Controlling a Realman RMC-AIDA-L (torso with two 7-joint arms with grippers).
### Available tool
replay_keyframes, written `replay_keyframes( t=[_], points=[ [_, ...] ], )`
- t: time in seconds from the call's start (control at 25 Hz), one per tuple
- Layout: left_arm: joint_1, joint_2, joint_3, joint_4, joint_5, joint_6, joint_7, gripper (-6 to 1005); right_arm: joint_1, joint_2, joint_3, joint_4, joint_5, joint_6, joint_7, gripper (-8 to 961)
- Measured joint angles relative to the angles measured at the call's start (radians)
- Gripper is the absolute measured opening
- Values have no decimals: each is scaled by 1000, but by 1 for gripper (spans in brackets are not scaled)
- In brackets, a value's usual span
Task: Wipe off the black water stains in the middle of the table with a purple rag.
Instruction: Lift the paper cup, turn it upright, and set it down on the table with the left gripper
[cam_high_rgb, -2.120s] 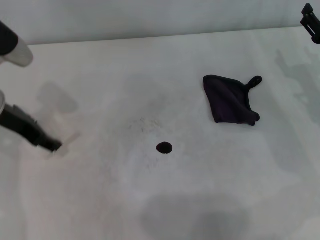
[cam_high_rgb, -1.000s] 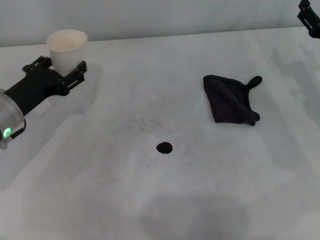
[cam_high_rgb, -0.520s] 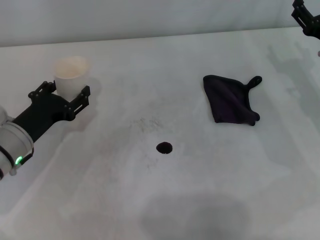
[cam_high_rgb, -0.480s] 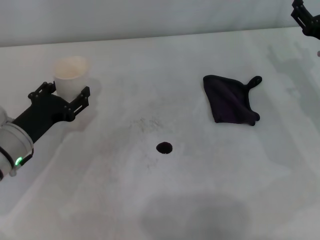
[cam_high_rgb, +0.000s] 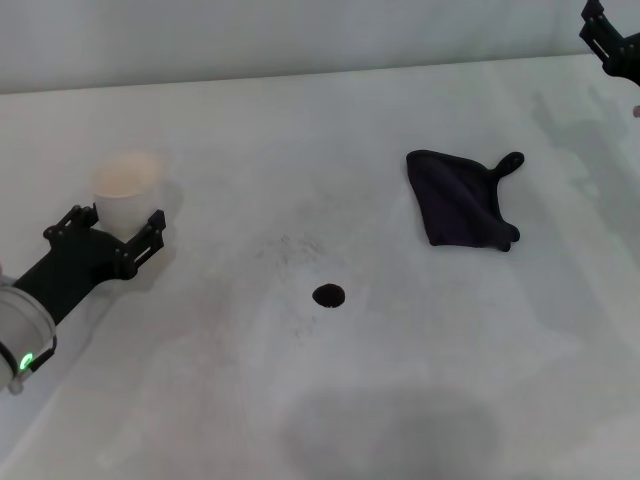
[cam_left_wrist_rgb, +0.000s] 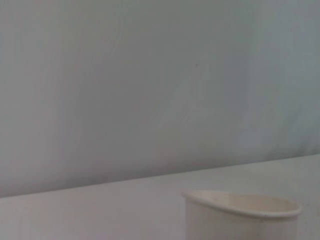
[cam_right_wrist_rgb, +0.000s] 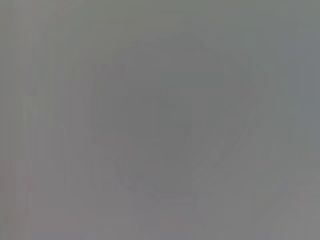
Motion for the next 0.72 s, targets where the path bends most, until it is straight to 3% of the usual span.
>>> replay_keyframes(
  t=[0.72],
  points=[
    [19, -3, 0, -38, 1, -20, -10, 765, -2, 0, -1, 0, -8, 17, 38, 871]
  ],
)
